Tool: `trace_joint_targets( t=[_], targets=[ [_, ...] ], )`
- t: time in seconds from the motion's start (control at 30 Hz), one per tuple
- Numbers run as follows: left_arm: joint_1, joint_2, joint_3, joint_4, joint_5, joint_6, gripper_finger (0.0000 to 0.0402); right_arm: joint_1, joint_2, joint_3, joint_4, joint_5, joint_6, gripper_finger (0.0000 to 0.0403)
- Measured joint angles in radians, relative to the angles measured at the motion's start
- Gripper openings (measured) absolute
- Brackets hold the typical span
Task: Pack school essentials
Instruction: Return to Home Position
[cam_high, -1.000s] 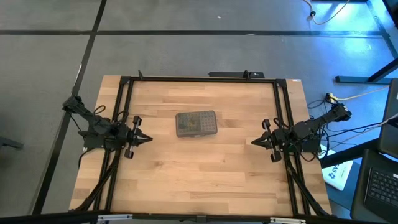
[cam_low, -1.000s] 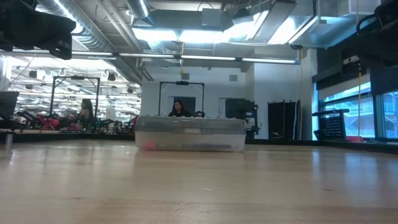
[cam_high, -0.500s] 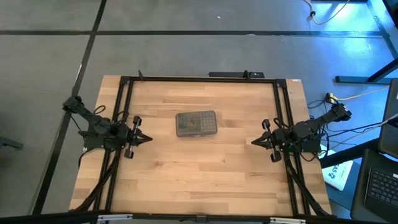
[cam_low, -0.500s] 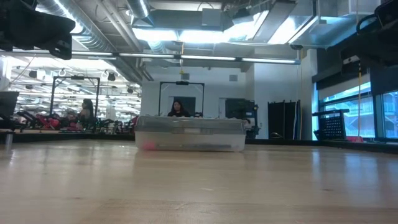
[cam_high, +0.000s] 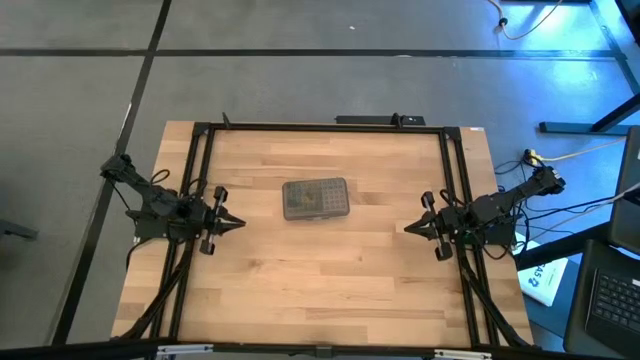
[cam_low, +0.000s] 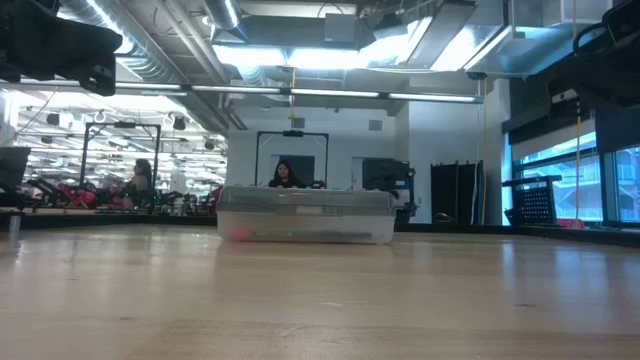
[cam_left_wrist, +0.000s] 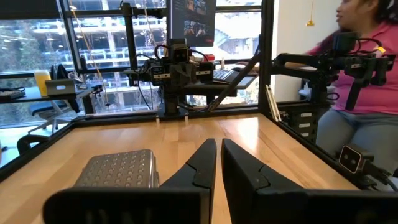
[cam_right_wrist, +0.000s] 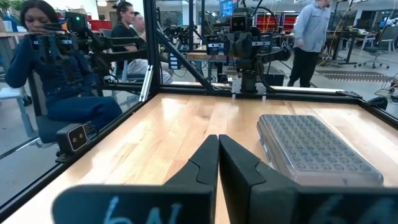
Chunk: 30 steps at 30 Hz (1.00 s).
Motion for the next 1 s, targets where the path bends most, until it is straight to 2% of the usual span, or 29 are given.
trace_joint_targets(
  t=[0.6,1.0],
  targets=[
    [0.0,0.0,0.0,0.0,0.0,0.0,0.0001,0.0,0.0,0.0,0.0,0.0,-0.002,0.0017],
    [0.0,0.0,0.0,0.0,0.0,0.0,0.002,0.0,0.0,0.0,0.0,0.0,-0.001,0.0017]
  ],
)
